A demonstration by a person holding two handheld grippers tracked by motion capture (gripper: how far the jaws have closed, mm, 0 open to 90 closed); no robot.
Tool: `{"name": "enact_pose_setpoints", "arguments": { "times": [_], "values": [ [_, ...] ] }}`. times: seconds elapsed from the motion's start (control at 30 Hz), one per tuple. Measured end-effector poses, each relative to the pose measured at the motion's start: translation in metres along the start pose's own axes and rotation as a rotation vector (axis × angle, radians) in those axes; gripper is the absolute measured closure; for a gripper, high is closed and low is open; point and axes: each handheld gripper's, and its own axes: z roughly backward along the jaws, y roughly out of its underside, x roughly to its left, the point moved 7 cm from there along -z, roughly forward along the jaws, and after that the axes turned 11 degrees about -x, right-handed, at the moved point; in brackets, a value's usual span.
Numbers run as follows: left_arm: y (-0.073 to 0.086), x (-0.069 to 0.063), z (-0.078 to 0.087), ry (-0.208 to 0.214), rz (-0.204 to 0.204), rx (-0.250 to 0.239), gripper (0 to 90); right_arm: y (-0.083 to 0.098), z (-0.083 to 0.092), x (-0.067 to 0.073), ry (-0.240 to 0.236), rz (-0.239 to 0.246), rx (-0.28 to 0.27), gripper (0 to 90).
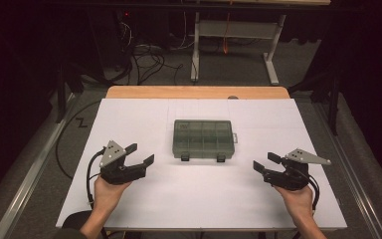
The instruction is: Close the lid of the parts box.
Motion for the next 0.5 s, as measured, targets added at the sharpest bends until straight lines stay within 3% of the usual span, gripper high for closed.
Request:
{"name": "enact_pose_setpoints", "arguments": {
  "times": [0.3, 0.5],
  "values": [
    [0.006, 0.002, 0.002, -0.008, 0.018, -0.006, 25.5, 0.006, 0.001, 0.003, 0.009, 0.016, -0.014, 32.1],
    [0.011, 0.001, 0.002, -0.01, 0.009, 0.008, 25.4, 0.012, 0.002, 0.003, 0.012, 0.018, -0.02, 31.9]
  ]
}}
